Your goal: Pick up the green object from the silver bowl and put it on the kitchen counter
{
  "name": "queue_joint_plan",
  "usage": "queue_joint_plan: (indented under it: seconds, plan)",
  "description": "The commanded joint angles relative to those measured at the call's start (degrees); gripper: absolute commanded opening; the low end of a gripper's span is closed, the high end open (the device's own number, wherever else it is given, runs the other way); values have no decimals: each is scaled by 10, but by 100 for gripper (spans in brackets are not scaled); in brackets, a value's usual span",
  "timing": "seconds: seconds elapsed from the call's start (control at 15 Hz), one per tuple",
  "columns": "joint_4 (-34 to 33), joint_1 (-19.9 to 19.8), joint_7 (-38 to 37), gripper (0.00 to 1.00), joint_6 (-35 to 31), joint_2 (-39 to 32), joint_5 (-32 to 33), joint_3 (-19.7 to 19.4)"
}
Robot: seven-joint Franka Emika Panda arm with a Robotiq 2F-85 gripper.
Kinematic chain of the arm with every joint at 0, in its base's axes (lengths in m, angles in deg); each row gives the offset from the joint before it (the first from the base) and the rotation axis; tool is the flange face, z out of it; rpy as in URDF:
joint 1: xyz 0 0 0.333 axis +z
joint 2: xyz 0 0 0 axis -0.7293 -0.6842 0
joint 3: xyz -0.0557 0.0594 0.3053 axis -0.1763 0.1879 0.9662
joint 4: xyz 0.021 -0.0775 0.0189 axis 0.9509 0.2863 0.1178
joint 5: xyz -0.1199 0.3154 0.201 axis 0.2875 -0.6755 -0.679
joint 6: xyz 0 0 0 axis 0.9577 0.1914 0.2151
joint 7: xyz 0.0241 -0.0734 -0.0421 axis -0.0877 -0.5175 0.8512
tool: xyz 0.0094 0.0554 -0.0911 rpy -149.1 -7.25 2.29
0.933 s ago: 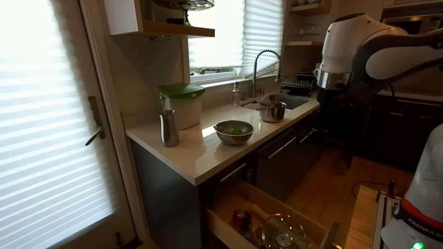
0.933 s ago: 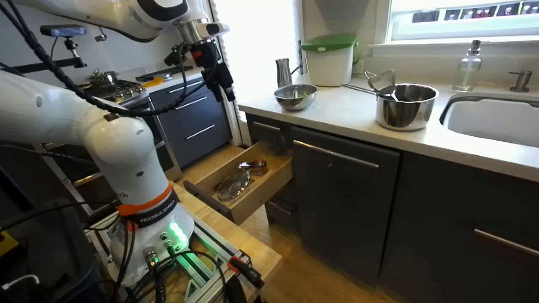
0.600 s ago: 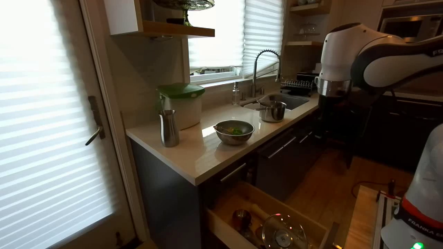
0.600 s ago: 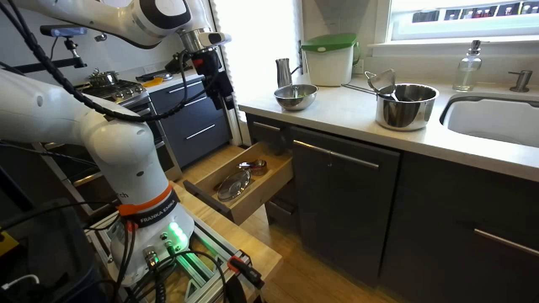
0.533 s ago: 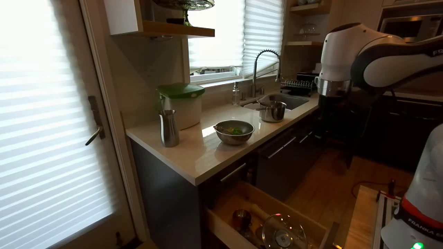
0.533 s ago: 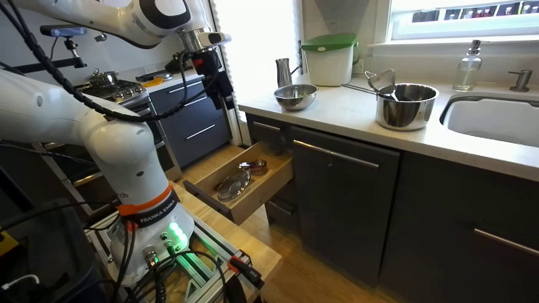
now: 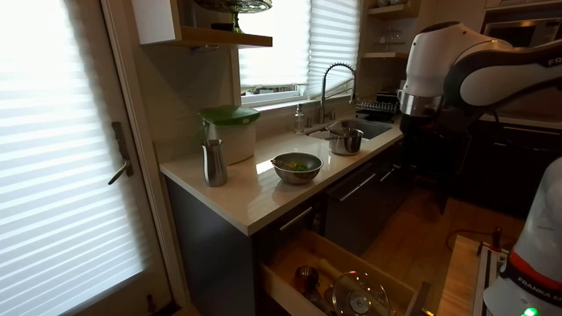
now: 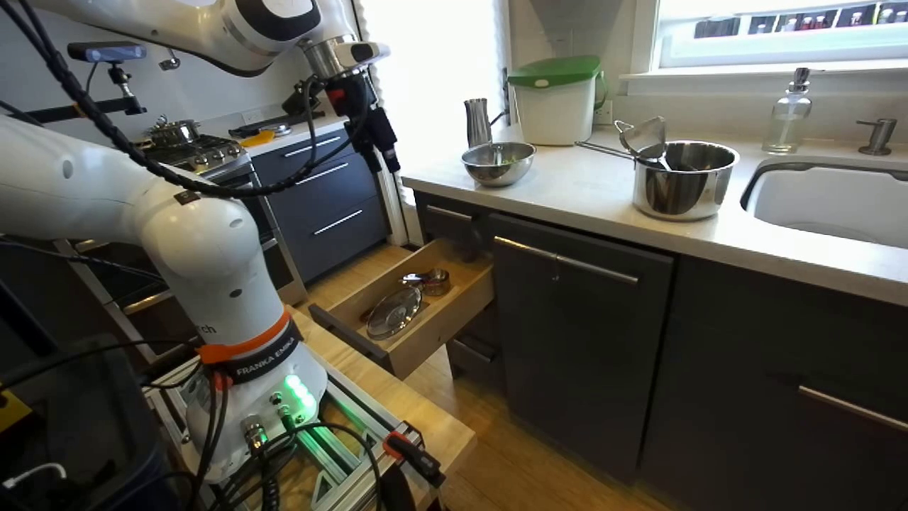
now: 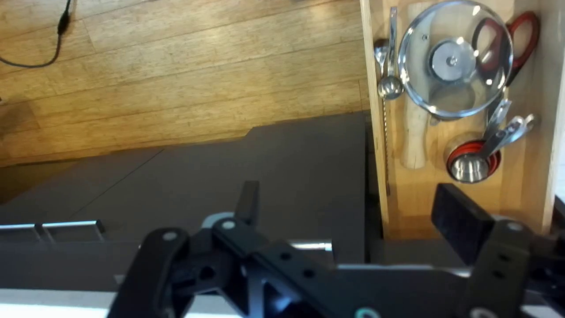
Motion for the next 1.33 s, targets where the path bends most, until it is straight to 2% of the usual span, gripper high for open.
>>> queue_joint_plan:
  seconds: [0.0, 0.2, 0.4, 0.47, 0.6, 0.8, 0.93, 1.13, 1.27]
  plan:
    - [-27, -33, -45, 100, -73, -45, 41, 16]
    - [-49, -79, -62, 100, -141, -97, 102, 18]
    - [-86, -112, -70, 100, -163, -160, 136, 9]
    - [-52, -86, -56, 100, -152, -103, 122, 3]
    - [-62, -89, -56, 100, -154, -124, 124, -2]
    - [-62, -84, -56, 100, -154, -117, 123, -1]
    - [-77, -97, -69, 100, -200, -137, 143, 5]
    - [-136, -92, 6, 100, -281, -208, 160, -21]
    - [-178, -66, 74, 100, -307, -259, 142, -41]
